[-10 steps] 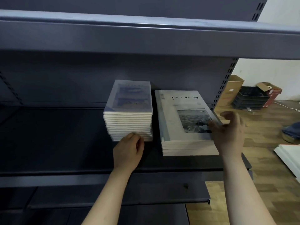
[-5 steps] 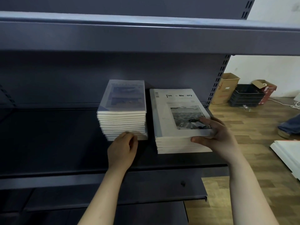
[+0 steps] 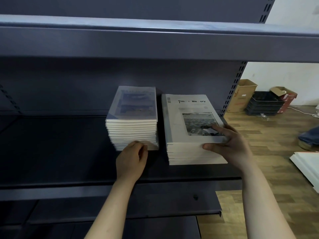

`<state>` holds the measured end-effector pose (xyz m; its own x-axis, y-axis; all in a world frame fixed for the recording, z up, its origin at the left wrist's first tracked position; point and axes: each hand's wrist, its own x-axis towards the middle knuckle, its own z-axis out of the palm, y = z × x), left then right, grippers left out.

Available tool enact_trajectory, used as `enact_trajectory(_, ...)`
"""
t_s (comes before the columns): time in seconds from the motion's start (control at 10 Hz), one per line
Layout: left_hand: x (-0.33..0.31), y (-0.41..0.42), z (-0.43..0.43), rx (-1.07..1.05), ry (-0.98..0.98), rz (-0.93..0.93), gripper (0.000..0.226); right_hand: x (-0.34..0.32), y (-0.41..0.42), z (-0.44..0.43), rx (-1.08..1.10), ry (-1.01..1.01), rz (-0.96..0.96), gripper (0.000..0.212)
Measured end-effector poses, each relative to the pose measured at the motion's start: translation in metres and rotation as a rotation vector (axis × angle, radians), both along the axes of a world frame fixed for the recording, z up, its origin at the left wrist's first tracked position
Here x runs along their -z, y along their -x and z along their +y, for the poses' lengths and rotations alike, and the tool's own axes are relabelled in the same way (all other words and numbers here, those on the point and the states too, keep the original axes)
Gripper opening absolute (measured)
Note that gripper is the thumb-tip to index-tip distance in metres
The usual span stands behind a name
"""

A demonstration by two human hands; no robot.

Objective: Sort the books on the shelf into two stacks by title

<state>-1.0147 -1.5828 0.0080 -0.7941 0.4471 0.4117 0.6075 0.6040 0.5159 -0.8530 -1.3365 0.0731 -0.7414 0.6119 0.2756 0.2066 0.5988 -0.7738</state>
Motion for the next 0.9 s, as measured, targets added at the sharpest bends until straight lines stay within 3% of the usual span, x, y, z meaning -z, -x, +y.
enact_trajectory(0.2, -0.012, -0.003, -0.005, 0.029, 0.075, -0.016, 0.022, -0.004, -0.007, -0.004, 0.048, -0.068, -0.063, 0.08)
enact_trajectory(0.4, -0.03, -0.007, -0.02, 0.029, 0.161, -0.019, 0.024, -0.001, -0.014, -0.019, 0.003, -0.327, -0.007, 0.046)
enact_trajectory(0.6, -0.043, -0.022, -0.045, 0.019, 0.195, 0.072, 0.024, -0.013, -0.02, -0.068, 0.037, -0.358, 0.084, 0.016)
enact_trajectory(0.9, -0.065, -0.051, -0.104, 0.071, 0.165, 0.135, 0.021, -0.01, -0.032, -0.152, -0.063, -0.322, 0.004, 0.021)
